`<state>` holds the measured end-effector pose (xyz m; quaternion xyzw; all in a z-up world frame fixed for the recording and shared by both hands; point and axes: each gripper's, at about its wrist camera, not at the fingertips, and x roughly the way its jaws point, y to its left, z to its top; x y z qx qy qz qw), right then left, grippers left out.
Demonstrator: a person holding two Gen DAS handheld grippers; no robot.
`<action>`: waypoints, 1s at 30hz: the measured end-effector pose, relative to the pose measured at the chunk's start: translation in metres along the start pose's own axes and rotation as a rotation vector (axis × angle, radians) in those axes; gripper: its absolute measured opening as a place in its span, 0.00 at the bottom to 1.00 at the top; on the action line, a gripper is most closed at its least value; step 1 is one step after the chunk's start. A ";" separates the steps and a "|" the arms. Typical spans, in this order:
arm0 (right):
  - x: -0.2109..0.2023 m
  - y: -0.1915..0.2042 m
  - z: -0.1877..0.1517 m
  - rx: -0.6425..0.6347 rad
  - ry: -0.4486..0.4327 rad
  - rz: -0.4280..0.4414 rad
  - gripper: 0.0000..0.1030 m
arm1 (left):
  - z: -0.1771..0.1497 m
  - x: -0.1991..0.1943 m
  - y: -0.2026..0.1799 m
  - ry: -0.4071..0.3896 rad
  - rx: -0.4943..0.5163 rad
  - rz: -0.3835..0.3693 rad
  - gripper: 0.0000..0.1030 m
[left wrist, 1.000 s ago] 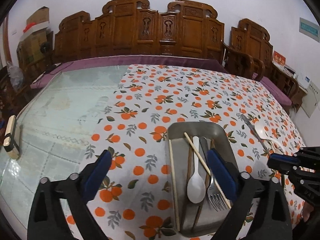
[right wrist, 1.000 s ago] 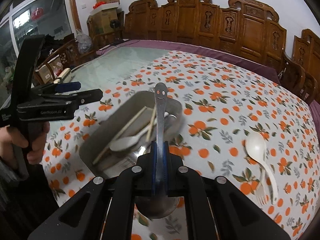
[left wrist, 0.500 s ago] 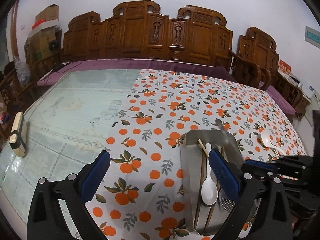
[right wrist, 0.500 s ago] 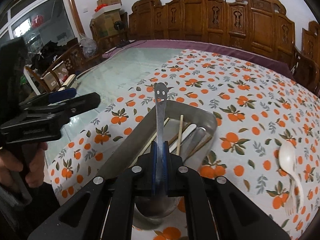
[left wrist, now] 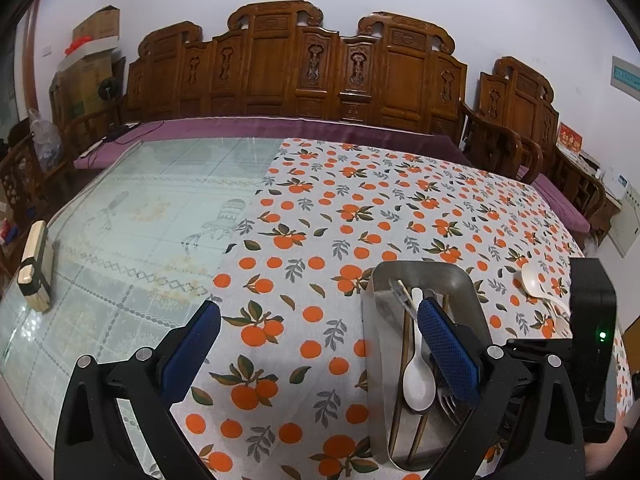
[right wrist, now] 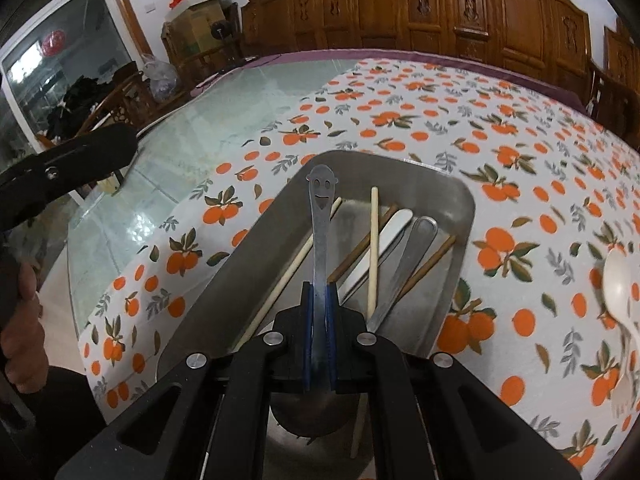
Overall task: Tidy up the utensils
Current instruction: 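Lower the smiley-face spoon into the grey tray and open the right tool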
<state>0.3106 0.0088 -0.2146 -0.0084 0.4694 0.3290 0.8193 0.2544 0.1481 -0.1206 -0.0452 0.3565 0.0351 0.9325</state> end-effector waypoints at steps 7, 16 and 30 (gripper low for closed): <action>0.002 0.001 0.000 0.017 0.003 0.027 0.09 | 0.000 -0.001 0.001 -0.002 -0.001 -0.003 0.92; -0.034 -0.004 -0.004 -0.089 -0.078 0.010 0.10 | -0.001 -0.002 -0.002 -0.014 0.005 -0.008 0.92; -0.132 -0.076 -0.030 -0.151 -0.182 -0.179 0.34 | -0.006 0.000 -0.058 -0.016 0.066 -0.075 0.92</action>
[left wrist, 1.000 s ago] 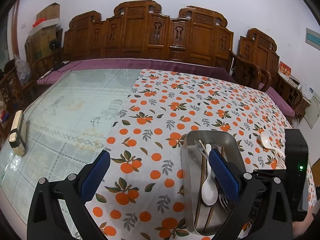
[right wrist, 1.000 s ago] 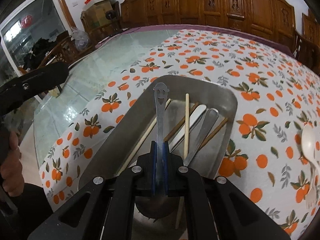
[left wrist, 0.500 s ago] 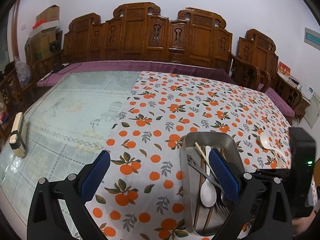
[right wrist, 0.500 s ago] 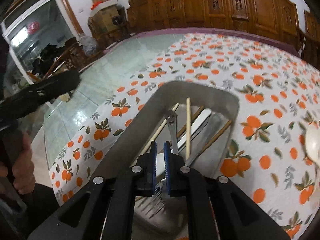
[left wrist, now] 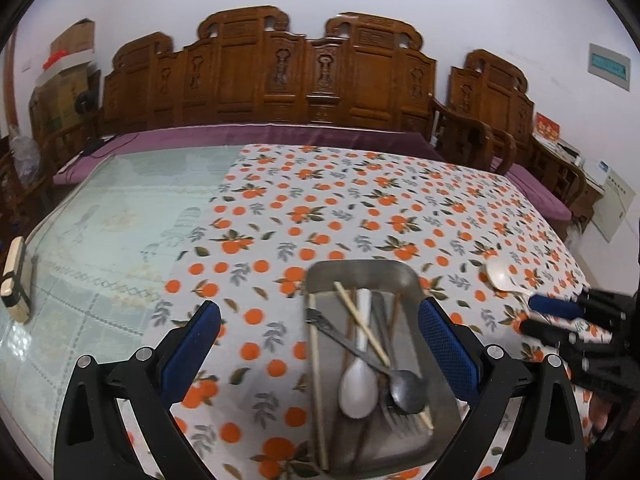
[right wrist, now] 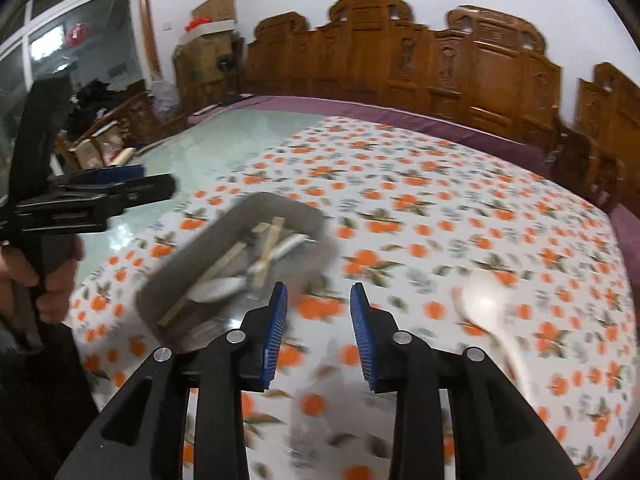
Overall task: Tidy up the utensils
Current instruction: 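Lower the smiley-face spoon into the grey tray and open the right tool, then reach the right tool to the white plastic spoon and grasp it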
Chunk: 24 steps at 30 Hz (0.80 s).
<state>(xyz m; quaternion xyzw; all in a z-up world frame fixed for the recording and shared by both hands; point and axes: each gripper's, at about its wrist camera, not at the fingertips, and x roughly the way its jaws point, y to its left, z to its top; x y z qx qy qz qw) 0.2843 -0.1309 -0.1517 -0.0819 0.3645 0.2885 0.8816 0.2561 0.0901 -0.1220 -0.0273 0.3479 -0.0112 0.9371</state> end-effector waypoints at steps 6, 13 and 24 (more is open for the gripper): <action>-0.003 -0.056 -0.014 0.042 0.006 -0.123 0.34 | -0.003 0.001 -0.030 0.004 0.034 -0.039 0.92; 0.015 -0.098 -0.024 0.094 0.048 -0.167 0.34 | -0.012 0.008 -0.052 0.031 0.056 -0.065 0.92; 0.044 -0.141 -0.044 0.160 0.138 -0.152 0.36 | -0.029 0.019 -0.085 0.079 0.115 -0.096 0.92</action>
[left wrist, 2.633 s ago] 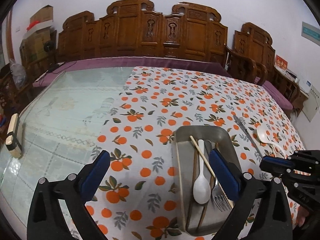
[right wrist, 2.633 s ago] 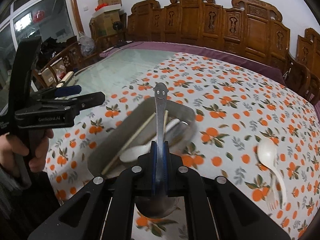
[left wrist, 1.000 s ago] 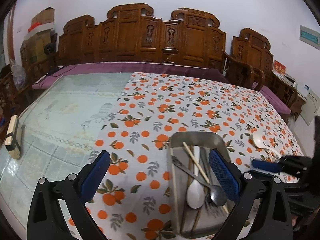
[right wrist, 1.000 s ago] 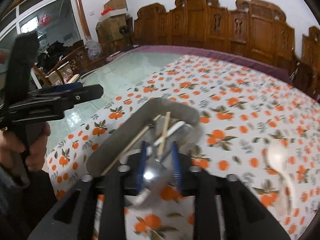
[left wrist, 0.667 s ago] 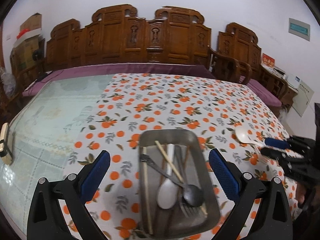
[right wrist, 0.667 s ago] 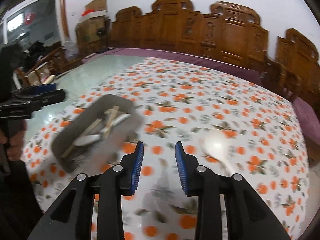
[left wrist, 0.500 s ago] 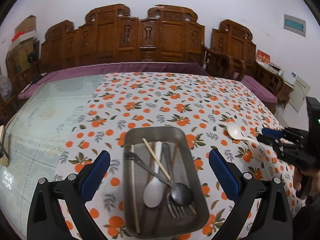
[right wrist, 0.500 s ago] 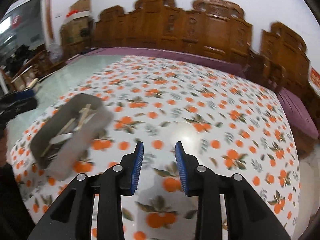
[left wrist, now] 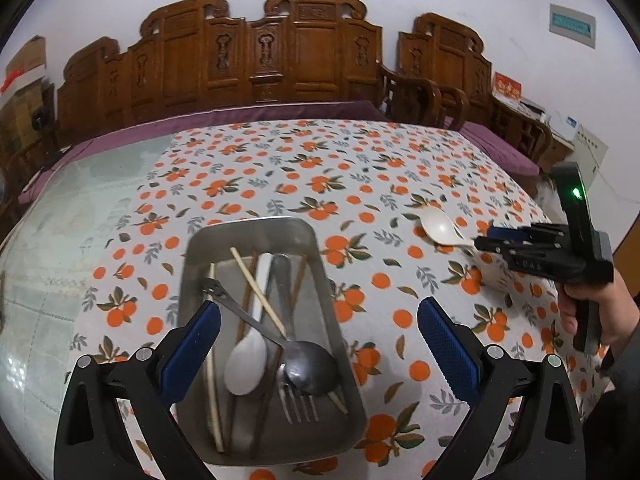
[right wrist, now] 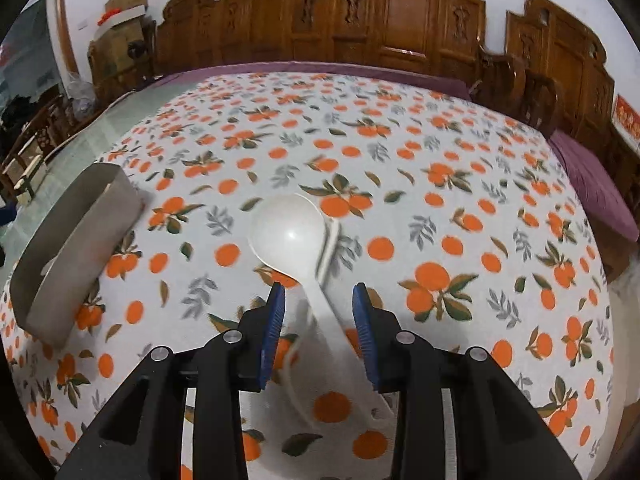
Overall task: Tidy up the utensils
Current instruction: 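Reach the right tool to the white plastic spoon and grasp it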
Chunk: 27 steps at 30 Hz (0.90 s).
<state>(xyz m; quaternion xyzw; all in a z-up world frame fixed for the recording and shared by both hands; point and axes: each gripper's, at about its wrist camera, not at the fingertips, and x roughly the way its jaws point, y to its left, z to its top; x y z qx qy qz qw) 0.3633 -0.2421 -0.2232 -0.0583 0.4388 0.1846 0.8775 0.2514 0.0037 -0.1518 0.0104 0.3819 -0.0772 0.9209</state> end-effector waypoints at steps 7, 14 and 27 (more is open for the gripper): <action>0.011 -0.007 -0.003 0.014 0.039 0.021 0.36 | -0.004 0.000 -0.013 -0.001 0.015 -0.024 0.92; 0.019 -0.008 -0.007 0.020 0.076 0.061 0.32 | -0.008 0.002 -0.026 0.000 0.032 -0.034 0.92; -0.009 -0.009 0.000 0.049 0.008 0.157 0.05 | -0.008 0.005 -0.047 0.021 0.053 -0.024 0.92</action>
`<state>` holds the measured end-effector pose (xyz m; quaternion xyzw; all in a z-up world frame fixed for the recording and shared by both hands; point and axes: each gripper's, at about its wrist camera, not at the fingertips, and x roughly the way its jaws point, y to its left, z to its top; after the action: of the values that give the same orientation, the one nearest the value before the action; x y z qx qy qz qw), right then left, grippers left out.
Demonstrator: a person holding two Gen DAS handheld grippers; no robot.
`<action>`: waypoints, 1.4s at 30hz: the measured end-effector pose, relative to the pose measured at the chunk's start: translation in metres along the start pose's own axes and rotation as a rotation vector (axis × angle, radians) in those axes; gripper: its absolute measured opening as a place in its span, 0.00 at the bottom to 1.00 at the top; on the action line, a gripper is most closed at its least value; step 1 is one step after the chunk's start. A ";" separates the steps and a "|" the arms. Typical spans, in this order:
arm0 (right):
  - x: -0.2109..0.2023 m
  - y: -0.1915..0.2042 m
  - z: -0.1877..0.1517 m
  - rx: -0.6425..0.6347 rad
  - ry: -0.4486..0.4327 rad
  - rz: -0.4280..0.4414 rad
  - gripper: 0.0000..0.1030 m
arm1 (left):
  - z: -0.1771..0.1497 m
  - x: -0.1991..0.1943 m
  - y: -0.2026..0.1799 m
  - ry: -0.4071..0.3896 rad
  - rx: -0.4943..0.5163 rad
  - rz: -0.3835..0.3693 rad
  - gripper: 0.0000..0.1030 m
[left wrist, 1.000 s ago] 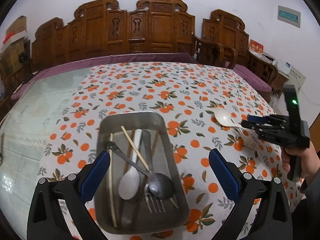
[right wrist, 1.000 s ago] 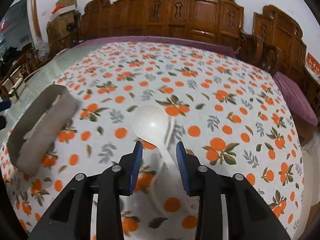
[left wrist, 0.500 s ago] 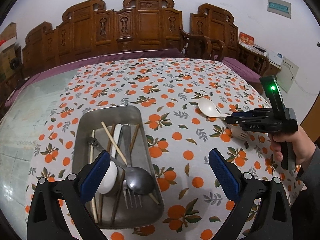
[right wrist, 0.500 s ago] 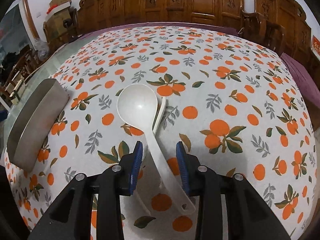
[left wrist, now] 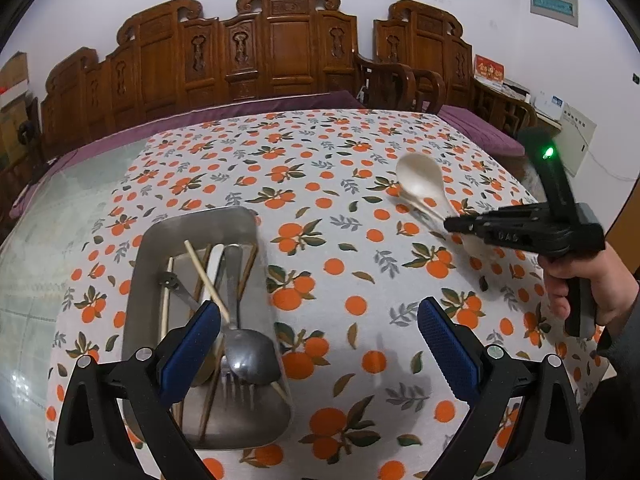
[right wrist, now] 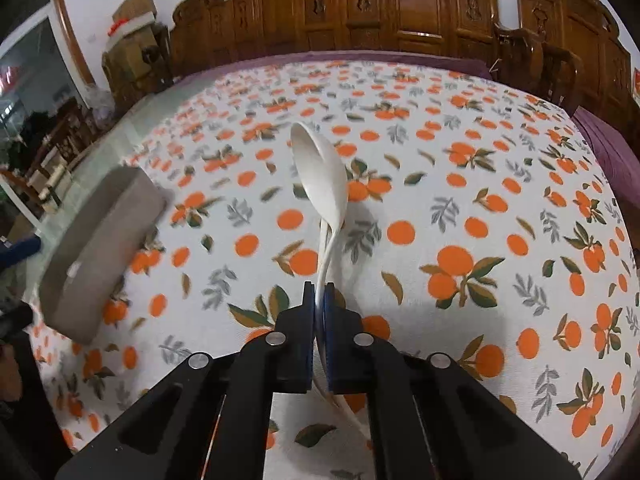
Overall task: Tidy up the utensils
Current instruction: 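Grasp the white plastic fork with the left tool while the right holds the spoon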
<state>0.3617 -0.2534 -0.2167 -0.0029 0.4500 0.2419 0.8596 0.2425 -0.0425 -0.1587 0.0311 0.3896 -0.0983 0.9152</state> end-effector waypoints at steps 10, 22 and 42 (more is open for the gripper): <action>0.000 -0.007 -0.007 0.068 0.015 0.104 0.05 | 0.011 0.013 -0.039 0.021 0.048 0.000 0.92; 0.015 -0.034 -0.012 0.189 0.016 0.092 0.09 | 0.010 0.014 -0.043 0.043 0.047 0.018 0.92; -0.026 -0.075 -0.019 0.238 -0.082 0.008 0.05 | 0.024 0.055 -0.080 0.105 0.057 -0.026 0.92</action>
<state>0.3659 -0.3345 -0.2233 0.1109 0.4402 0.1902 0.8705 0.2810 -0.1325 -0.1801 0.0570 0.4343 -0.1195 0.8910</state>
